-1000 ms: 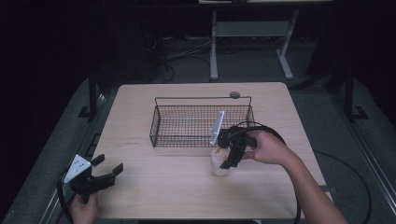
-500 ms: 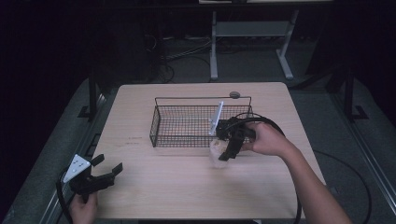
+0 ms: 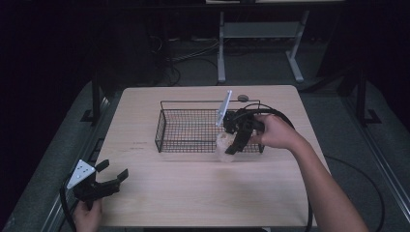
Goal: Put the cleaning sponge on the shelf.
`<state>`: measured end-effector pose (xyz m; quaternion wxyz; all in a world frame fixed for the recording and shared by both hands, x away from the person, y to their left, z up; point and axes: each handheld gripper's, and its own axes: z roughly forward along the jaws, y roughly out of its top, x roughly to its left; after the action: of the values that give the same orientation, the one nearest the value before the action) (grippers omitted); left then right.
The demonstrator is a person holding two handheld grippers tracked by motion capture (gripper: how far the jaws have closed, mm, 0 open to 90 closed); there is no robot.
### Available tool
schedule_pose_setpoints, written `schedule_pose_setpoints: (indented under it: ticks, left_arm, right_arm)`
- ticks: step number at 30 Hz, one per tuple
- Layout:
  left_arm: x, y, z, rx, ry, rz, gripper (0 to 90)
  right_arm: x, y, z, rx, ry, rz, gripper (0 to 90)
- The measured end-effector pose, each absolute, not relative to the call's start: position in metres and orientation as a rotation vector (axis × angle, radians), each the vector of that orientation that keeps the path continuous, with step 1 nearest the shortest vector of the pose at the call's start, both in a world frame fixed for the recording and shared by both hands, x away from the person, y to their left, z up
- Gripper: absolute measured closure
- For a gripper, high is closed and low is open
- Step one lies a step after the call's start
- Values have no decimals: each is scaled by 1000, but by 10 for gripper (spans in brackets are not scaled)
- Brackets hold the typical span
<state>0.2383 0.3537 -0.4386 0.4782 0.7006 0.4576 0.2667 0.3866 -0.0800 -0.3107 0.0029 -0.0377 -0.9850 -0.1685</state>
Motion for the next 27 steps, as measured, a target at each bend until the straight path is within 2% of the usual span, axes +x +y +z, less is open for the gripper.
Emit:
schedule_pose_setpoints:
  ticks: [27]
  left_arm:
    - [237,356,-438,1708,1119,656,139]
  right_arm:
    - [434,-72,-296,-229,-3118,-502,287]
